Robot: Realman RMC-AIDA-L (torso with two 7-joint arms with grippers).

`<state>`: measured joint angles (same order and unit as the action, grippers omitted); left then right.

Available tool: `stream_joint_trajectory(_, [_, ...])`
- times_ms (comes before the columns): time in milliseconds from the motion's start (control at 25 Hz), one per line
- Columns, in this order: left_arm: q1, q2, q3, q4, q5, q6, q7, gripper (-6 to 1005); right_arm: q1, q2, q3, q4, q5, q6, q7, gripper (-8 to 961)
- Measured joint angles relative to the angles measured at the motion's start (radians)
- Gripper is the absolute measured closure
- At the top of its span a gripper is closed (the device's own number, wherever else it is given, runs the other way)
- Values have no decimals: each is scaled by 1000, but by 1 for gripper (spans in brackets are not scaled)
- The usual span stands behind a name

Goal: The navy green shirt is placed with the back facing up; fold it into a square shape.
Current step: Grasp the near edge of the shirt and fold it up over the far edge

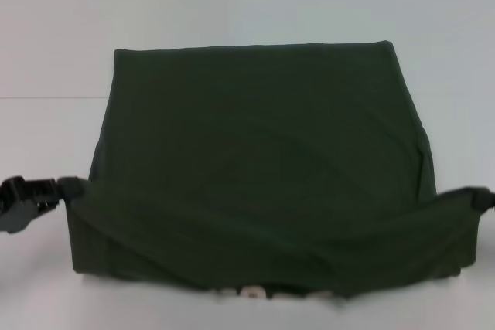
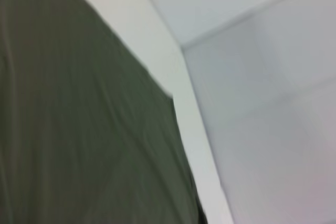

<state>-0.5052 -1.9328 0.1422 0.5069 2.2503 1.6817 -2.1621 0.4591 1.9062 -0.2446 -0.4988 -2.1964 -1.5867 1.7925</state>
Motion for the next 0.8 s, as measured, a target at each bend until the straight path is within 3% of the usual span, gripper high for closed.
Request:
stream_joint_trajectory(520, [8,-69,-5,-35,-205,-193,89,956,9,70,4,24,206,233,-9,908])
stream_joint_trajectory(800, [-8,-104,-6,-51,-268,-286,160,955,52,113,3,25,223,362,-23,908])
